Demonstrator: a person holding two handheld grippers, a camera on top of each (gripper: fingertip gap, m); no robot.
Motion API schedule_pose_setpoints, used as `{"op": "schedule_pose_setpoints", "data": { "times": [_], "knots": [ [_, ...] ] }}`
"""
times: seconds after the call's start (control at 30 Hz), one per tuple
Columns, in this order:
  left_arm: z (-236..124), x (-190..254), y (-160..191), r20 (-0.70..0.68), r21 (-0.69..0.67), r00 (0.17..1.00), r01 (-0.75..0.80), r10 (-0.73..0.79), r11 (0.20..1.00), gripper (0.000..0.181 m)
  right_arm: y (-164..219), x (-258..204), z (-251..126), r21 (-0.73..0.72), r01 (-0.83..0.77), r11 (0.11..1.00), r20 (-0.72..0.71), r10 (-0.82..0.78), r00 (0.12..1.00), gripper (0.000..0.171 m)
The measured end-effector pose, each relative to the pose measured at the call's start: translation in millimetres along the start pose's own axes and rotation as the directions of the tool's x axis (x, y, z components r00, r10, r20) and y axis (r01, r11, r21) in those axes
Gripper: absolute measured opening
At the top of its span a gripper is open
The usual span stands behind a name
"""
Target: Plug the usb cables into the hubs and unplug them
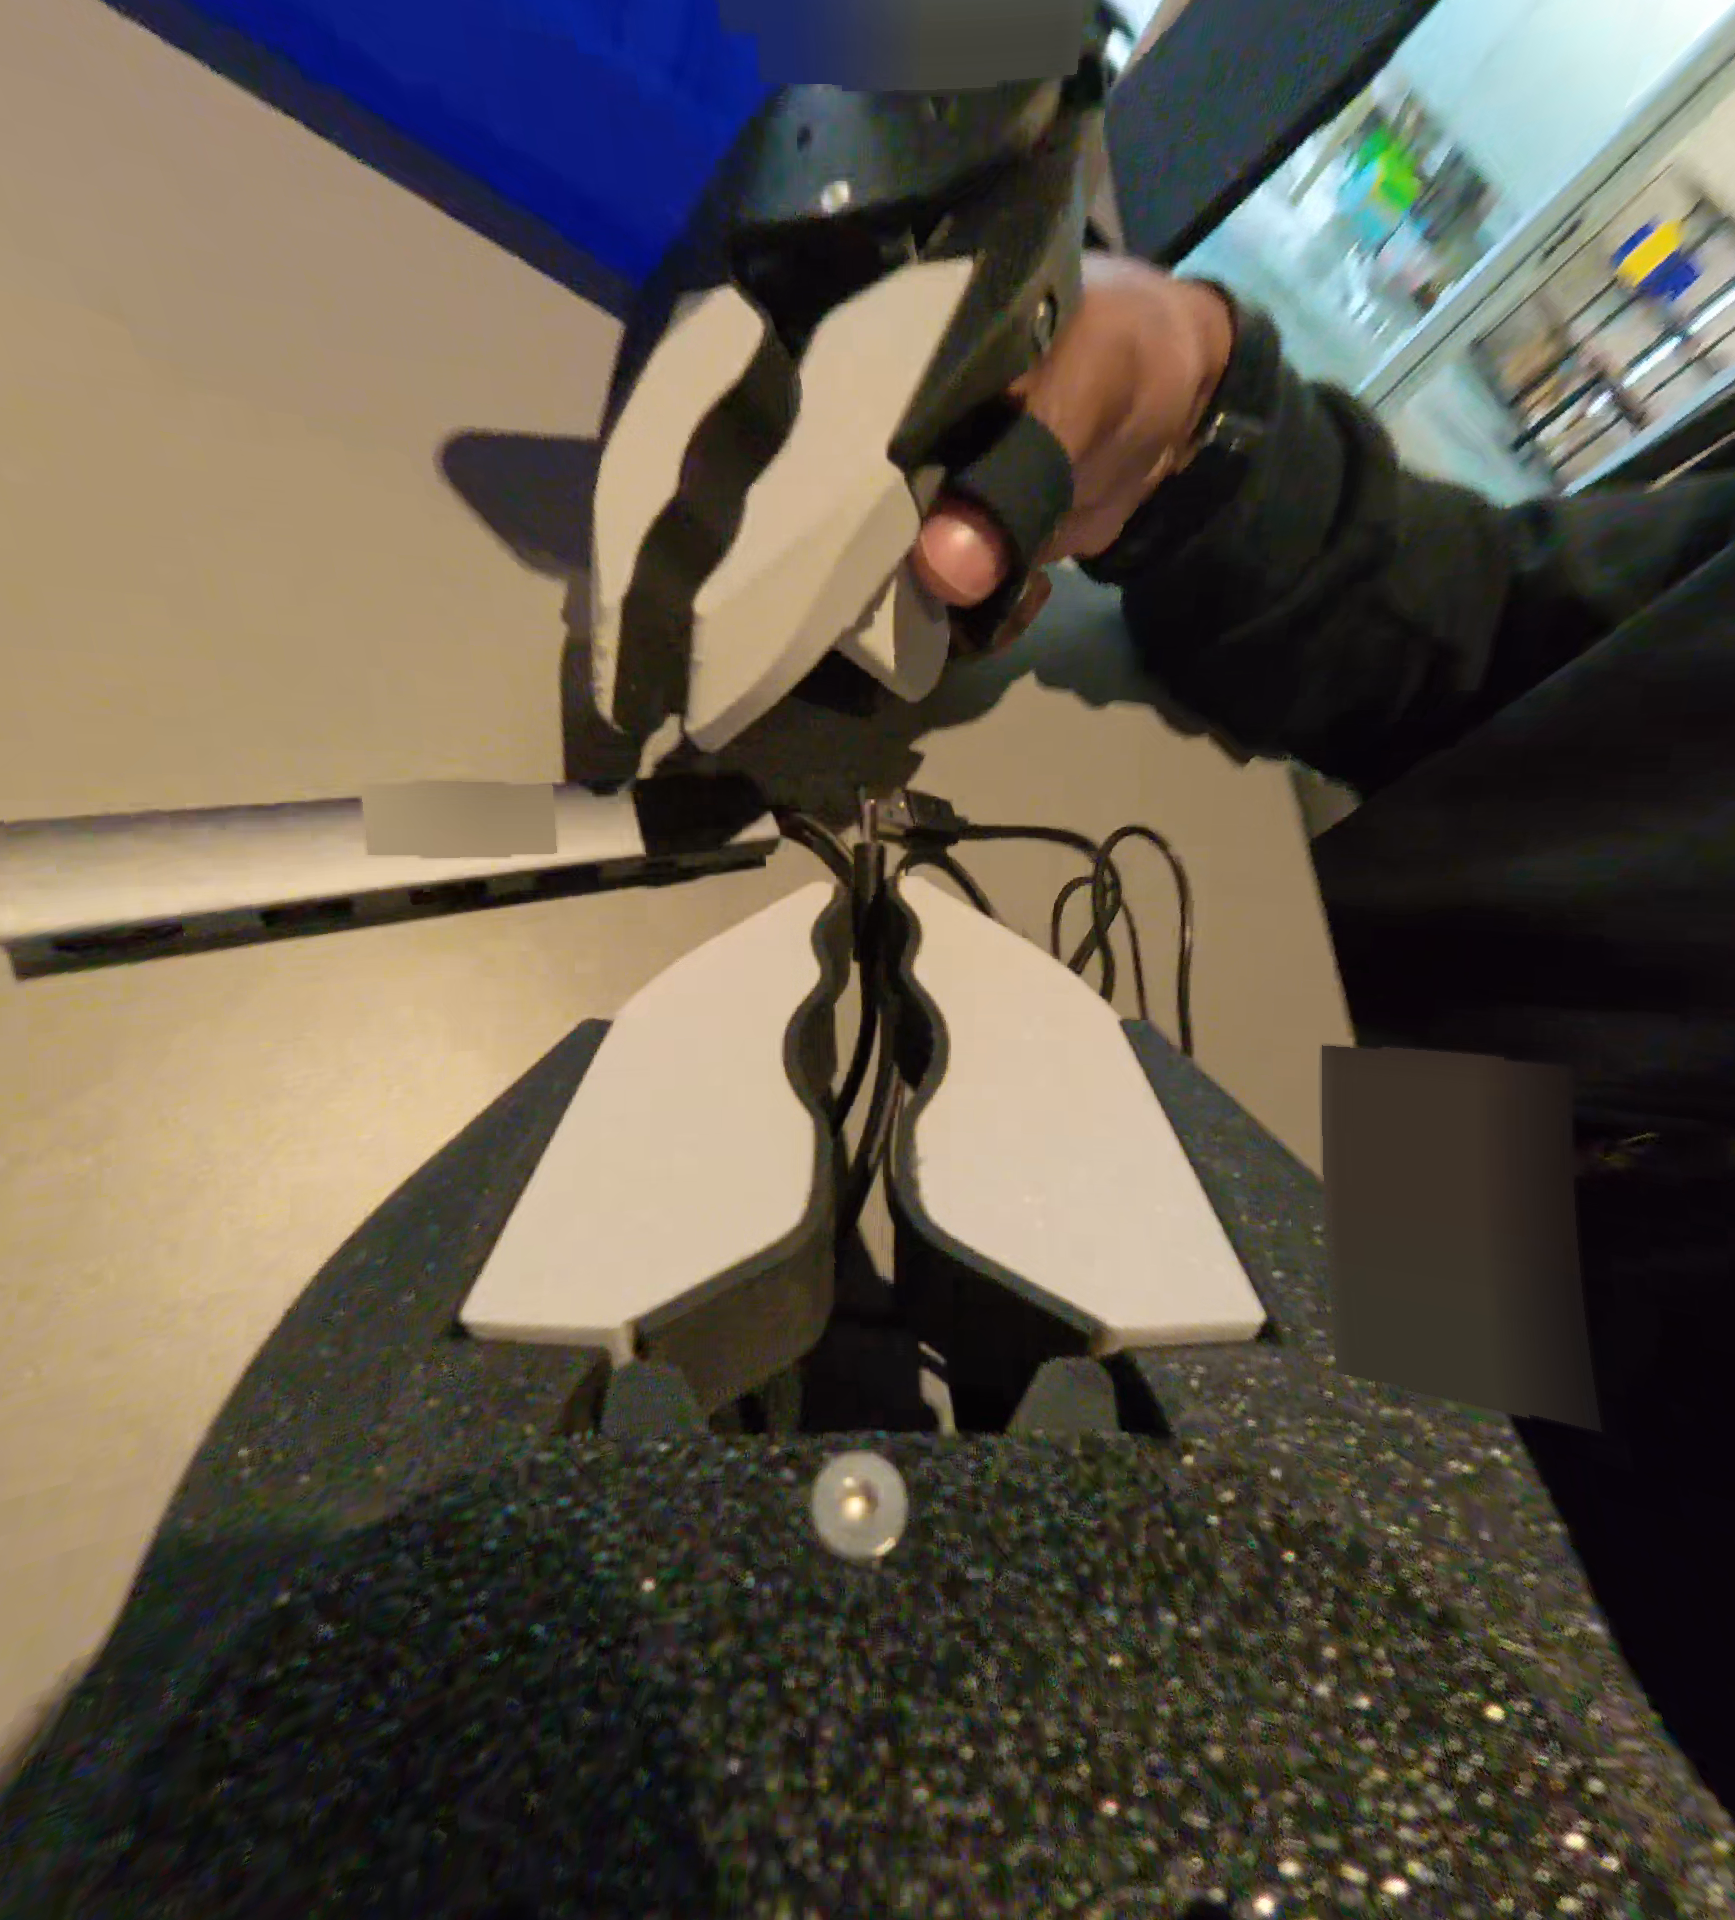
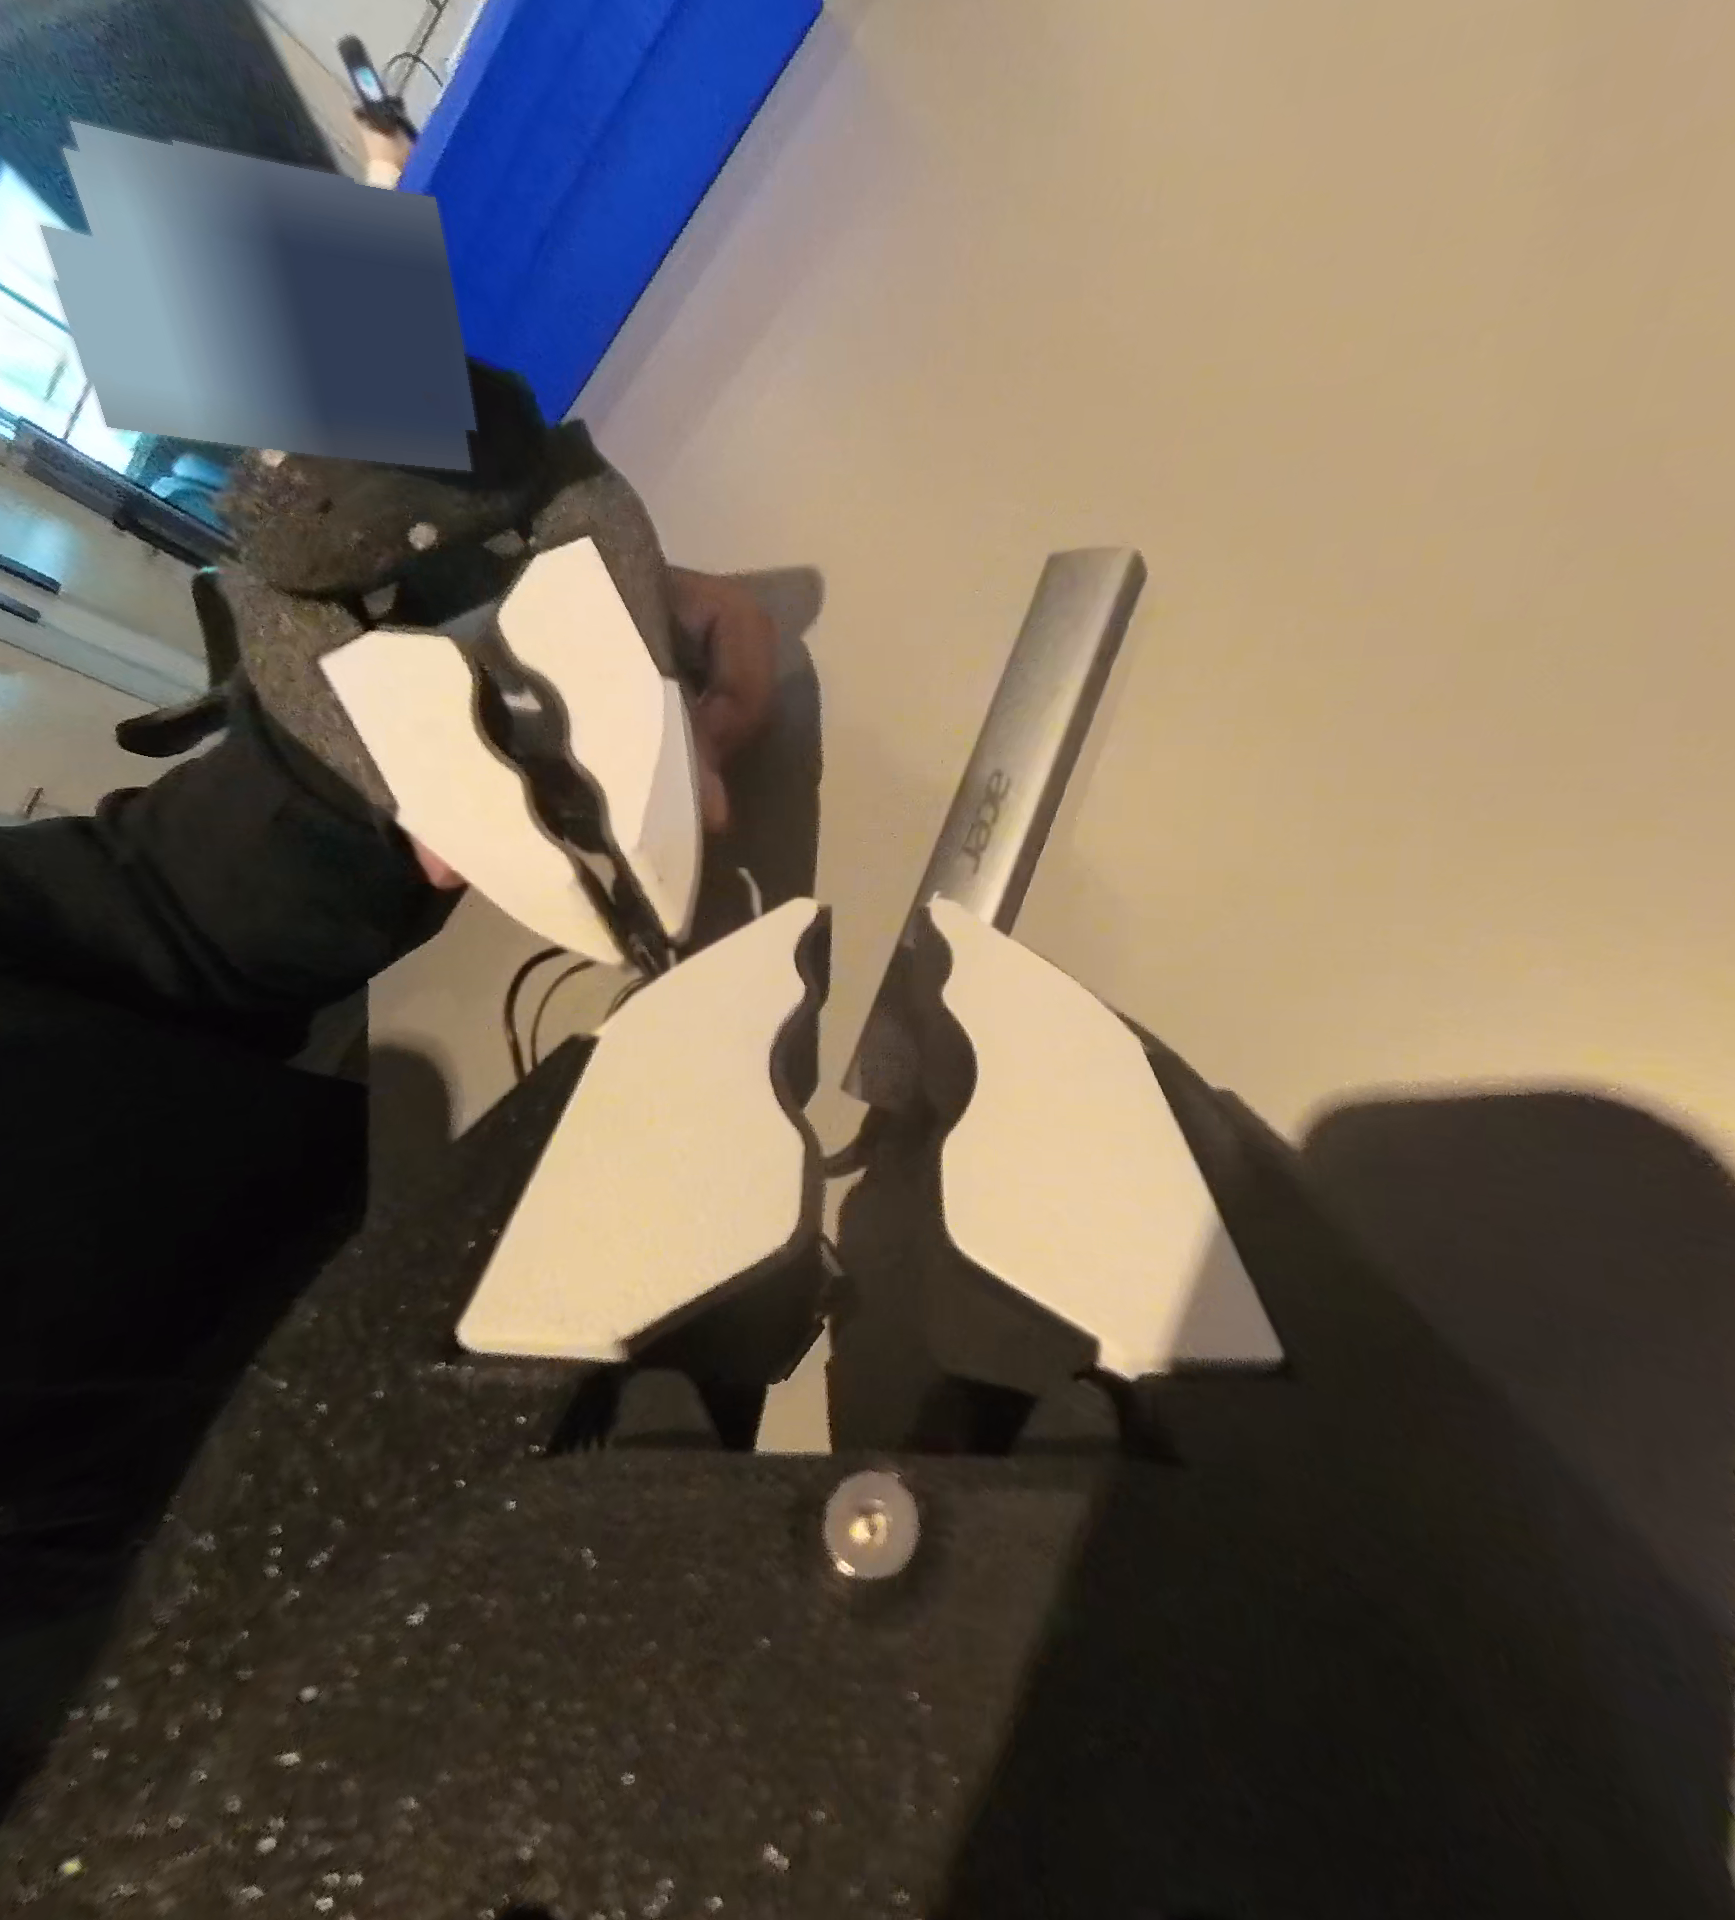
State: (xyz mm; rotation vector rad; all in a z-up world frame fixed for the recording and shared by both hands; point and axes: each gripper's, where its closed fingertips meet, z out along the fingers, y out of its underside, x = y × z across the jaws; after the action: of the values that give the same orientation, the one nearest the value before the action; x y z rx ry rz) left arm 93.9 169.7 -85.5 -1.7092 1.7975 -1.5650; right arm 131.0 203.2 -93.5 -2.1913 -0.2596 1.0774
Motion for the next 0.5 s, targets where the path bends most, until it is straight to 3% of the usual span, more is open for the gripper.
{"op": "schedule_pose_setpoints", "data": {
  "times": [0.23,0.37,0.5],
  "knots": [
    [-12,-1,-15,-0.024,0.100,0.999,0.049,-0.046,0.994,0.005,-16,-15,-11,0.081,0.207,0.975,0.012,-0.208,0.978,0.017],
    [-17,0,-21,0.016,0.116,1.000,-0.010,0.009,0.993,0.005,-21,-42,-15,0.153,0.384,0.910,0.046,-0.395,0.918,0.016],
    [-16,3,-21,0.061,0.088,0.994,-0.099,0.094,0.991,0.005,-13,-53,-6,0.129,0.466,0.876,0.063,-0.476,0.877,0.016]
  ]
}}
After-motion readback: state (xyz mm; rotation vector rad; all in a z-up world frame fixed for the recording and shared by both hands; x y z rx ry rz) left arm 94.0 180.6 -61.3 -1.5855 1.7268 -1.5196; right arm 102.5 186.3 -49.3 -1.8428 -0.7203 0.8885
